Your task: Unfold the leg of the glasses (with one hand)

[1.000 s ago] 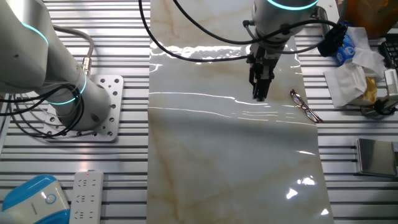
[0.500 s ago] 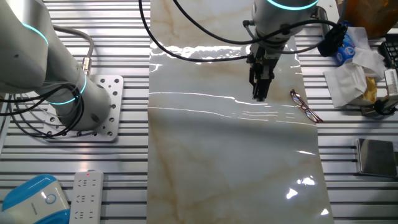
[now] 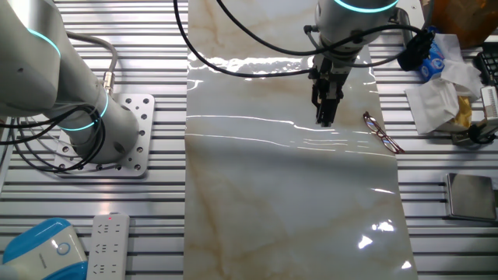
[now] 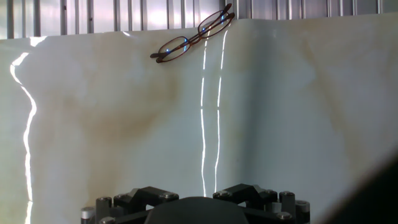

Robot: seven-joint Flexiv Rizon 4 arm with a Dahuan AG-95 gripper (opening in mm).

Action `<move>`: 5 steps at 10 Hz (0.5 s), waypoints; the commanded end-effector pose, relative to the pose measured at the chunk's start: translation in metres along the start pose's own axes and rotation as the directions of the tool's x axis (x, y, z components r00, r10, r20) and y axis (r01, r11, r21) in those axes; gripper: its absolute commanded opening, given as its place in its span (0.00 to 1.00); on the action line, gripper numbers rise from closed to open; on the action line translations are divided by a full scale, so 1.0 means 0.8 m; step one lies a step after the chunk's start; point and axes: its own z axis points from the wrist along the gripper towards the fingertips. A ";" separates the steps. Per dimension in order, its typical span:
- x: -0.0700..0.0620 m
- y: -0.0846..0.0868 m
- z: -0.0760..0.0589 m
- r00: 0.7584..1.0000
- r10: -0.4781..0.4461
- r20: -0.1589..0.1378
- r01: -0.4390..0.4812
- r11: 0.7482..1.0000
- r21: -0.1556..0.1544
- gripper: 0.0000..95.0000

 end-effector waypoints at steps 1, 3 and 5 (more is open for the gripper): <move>0.000 0.000 0.000 1.000 0.000 0.000 0.000 1.000 0.000 1.00; 0.000 0.000 0.000 0.999 -0.034 0.026 0.035 0.998 -0.050 0.00; 0.000 0.000 0.000 0.999 -0.035 0.024 0.037 0.998 -0.054 0.00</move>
